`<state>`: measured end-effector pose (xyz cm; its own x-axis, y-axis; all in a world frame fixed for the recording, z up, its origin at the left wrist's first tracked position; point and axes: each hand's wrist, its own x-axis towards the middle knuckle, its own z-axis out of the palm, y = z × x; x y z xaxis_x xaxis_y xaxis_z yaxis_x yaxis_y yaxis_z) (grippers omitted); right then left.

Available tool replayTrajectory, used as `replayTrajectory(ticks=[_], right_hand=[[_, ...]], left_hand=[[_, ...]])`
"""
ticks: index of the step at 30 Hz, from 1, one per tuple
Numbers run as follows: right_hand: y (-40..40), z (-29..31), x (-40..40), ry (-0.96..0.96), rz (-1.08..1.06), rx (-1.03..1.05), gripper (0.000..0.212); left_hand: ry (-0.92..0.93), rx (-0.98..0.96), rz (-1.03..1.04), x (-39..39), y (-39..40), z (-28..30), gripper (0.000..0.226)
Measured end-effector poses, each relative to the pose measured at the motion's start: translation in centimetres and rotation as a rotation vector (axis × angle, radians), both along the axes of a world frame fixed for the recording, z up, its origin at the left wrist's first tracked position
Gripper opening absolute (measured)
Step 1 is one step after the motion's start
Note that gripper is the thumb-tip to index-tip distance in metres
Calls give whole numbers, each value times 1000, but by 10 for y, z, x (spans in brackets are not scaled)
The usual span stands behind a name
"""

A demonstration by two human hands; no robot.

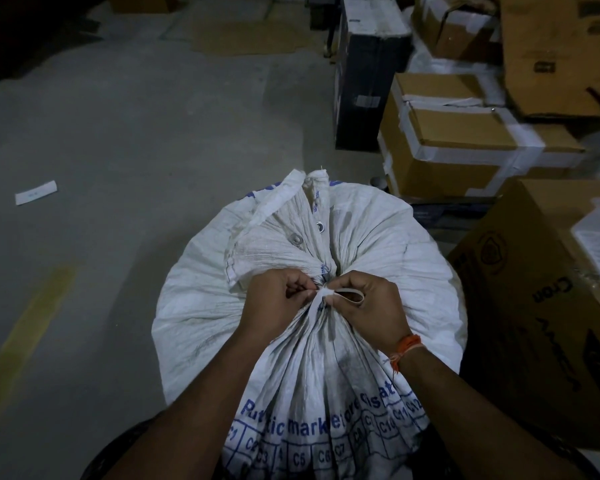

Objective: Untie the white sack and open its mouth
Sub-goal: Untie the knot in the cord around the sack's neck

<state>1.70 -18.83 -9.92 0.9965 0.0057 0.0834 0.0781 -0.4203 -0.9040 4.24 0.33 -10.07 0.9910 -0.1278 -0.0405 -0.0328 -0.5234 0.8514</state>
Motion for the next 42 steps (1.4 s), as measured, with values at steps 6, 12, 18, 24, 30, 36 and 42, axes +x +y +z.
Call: replayTrajectory(ticks=[6,12,18,24,30,36,42], right_hand=[[2,1,-1,-1,5,0,12],[-2,5,-3,-39,-6,-26,18],[-5,7,-5,-125,26,-125,16],[-24,11,-18,-134,181,-270,12],[-29,20,-28,-182,196,-290,22],[-14,17,-17,-80,-63,-244,16],[-10,9,-10,-54,-69,-354,3]], left_hand=[[19,-43,-7,-5,-7,6,9],[143,-243,-23,-19,-10,17,10],[106,-217,20,-20,-9,13,14],[55,-187,16,-20,-5,6,15],[-119,-34,-32,-25,-8,0,24],[-213,-79,3,-33,-14,-8,23],[-238,-100,72,-31,-19,-20,13]])
